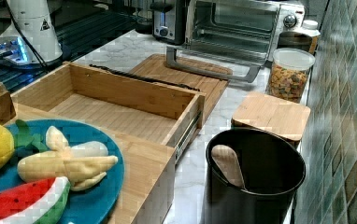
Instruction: Close the drawer.
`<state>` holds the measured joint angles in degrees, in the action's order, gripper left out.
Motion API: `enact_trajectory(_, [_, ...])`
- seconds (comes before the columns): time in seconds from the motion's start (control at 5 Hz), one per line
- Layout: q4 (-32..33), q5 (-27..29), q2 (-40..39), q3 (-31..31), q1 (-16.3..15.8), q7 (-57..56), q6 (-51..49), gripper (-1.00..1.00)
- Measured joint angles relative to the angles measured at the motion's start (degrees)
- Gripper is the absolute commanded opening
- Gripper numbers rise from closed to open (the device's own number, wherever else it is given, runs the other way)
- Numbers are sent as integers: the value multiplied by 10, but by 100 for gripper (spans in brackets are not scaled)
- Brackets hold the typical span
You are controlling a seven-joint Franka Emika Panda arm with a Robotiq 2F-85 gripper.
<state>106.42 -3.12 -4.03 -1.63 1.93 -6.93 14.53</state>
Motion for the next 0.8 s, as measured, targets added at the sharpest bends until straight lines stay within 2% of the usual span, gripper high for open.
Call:
enact_trajectory(0.6, [15,-4,-5,-2,2,0,8,-100])
enact_trajectory(0.8, [49,-3,5,-3,0,-38,71,-100])
